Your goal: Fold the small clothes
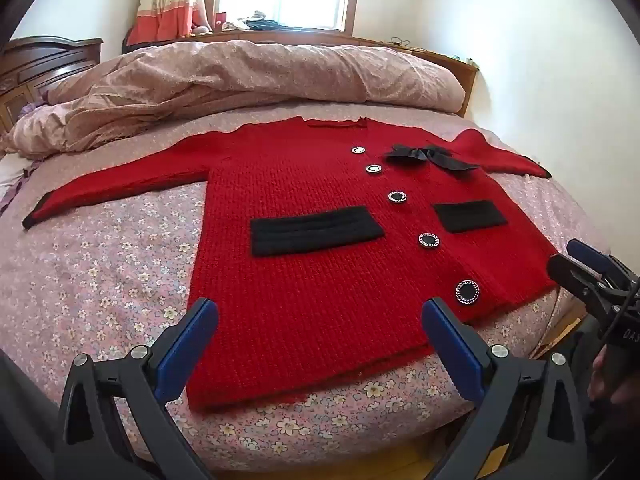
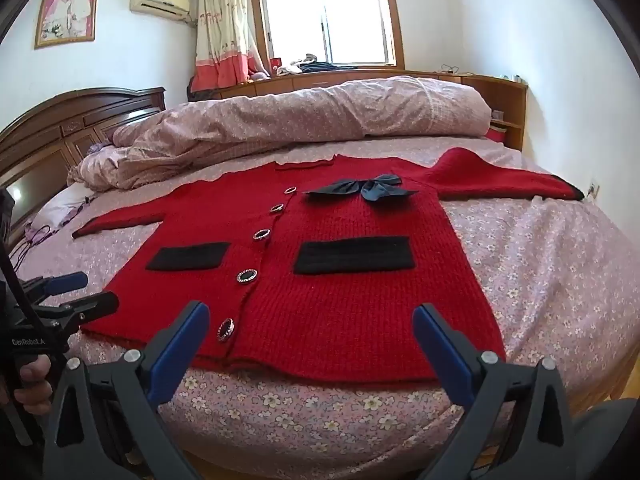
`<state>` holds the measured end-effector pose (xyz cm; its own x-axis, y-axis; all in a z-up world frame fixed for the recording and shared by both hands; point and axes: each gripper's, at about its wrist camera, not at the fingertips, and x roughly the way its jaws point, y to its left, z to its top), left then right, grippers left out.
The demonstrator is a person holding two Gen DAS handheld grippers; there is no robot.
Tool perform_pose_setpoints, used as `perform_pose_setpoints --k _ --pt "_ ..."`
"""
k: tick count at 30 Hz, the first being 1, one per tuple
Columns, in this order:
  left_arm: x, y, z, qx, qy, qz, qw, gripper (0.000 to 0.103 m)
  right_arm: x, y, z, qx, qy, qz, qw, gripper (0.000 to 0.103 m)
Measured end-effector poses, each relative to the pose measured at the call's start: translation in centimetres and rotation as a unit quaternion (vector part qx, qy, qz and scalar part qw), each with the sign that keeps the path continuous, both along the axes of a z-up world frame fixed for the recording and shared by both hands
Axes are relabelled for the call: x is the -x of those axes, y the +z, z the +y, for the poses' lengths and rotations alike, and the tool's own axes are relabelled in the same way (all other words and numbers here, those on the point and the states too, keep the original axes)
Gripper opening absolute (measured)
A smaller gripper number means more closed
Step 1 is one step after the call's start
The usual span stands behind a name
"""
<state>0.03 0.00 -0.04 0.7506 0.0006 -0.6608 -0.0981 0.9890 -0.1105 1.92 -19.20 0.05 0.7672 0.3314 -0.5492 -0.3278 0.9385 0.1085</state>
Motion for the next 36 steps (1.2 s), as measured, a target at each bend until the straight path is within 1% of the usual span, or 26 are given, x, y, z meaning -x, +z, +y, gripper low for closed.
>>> perform_pose_setpoints --k 3,4,7,8,9,17,36 --pt "-0.1 -0.3 0.0 0.002 -0.001 0.004 1.0 0.099 -0.2 0.0 -0.1 -0.009 -0.009 0.002 1.0 0.103" --pt "0.0 -0.6 0.1 0.003 0.0 -0.001 1.0 0.099 -0.3 0.0 -0.1 -0.014 -0.012 0.003 1.0 0.103" --pt "0.4 -1.1 -0.3 -0.002 -0.002 -0.005 1.0 0.099 -0.5 -0.4 -0.3 -0.021 -0.006 0.007 1.0 0.103" --pt "0.4 -1.1 -0.4 -0.001 -0.003 -0.005 1.0 0.099 -0.5 -0.2 -0.2 -0.019 -0.004 0.005 1.0 0.103" --pt "0.0 -1.0 0.0 0.005 -0.004 0.0 1.0 0.099 -0.2 0.1 -0.5 -0.03 -0.005 0.001 1.0 0.103" --pt "-0.2 -0.5 -0.1 0.001 -0.007 0.002 1.0 0.099 -0.2 0.0 0.1 -0.012 0.004 0.003 1.0 0.103" --pt "-0.2 -0.6 -0.2 0.002 -0.009 0.004 1.0 0.099 -0.2 -0.4 0.6 -0.009 0.007 0.003 1.0 0.103"
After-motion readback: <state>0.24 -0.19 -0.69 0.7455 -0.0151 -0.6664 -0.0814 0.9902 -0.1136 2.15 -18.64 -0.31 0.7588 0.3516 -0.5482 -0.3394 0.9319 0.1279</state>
